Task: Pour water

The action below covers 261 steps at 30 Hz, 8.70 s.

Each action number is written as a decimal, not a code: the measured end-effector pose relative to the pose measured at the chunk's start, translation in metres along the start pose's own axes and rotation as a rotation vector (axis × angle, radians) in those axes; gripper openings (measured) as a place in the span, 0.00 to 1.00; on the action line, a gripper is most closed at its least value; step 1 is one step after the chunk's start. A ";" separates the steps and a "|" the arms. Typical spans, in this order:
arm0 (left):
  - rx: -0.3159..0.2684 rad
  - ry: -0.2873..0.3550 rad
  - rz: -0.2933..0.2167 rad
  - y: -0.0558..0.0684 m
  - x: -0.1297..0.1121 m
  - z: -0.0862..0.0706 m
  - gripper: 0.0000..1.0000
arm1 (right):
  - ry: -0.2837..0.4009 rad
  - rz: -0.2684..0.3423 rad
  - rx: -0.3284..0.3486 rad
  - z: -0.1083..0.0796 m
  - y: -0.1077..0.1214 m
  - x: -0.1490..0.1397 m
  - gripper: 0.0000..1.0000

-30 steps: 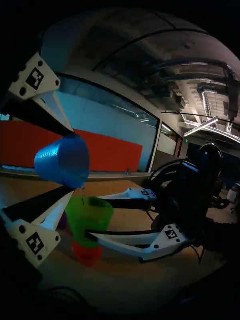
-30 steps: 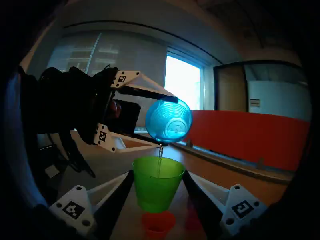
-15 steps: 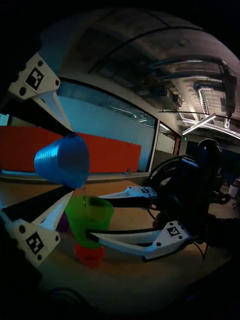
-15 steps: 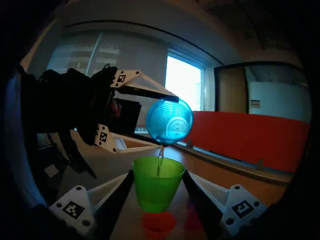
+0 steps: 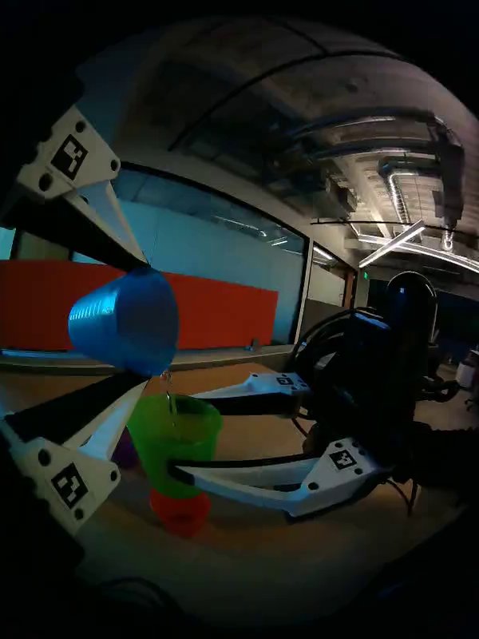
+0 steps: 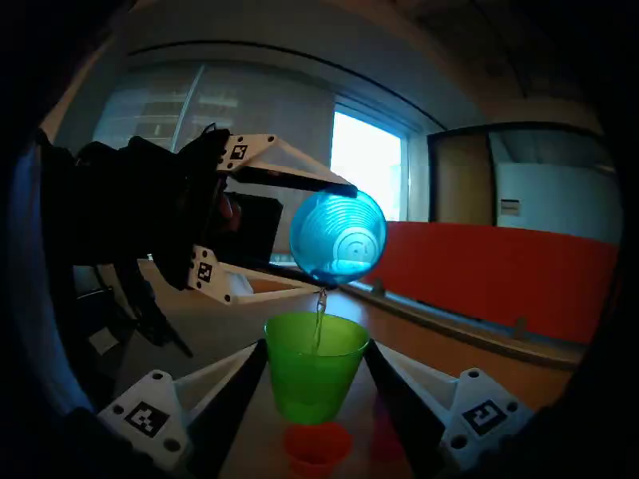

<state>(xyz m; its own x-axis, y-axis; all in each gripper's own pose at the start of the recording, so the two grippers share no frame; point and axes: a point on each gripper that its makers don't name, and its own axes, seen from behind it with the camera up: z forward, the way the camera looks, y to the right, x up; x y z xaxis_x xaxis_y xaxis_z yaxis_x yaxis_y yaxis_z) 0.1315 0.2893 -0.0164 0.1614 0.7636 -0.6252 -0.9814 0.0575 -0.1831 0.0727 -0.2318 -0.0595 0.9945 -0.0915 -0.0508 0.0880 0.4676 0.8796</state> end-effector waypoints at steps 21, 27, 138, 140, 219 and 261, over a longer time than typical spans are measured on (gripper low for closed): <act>0.015 0.012 0.054 -0.011 0.002 0.005 0.87 | 0.006 0.000 -0.004 -0.003 0.001 0.000 0.92; 0.017 0.011 0.063 -0.013 0.003 0.004 0.87 | 0.007 0.000 -0.005 -0.004 0.002 0.002 0.92; -0.040 -0.118 -0.968 0.042 -0.043 -0.011 0.87 | -0.003 -0.005 -0.045 -0.016 0.013 0.014 0.92; -0.044 -0.120 -1.036 0.045 -0.045 -0.012 0.87 | -0.007 -0.007 -0.045 -0.017 0.013 0.014 0.92; -0.470 -0.418 -1.170 0.235 -0.089 -0.022 0.88 | -0.452 0.040 -0.032 -0.099 0.049 -0.135 0.92; -0.450 -0.458 -1.228 0.247 -0.107 -0.045 0.88 | -0.471 0.105 -0.083 -0.117 0.045 -0.159 0.95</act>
<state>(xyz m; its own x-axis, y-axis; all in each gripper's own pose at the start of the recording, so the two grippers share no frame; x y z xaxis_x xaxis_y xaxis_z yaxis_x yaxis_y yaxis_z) -0.1238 0.1931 -0.0291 0.7539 0.5216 0.3994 -0.1052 0.6959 -0.7104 -0.0749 -0.0928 -0.0671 0.8663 -0.4189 0.2722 0.0119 0.5620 0.8271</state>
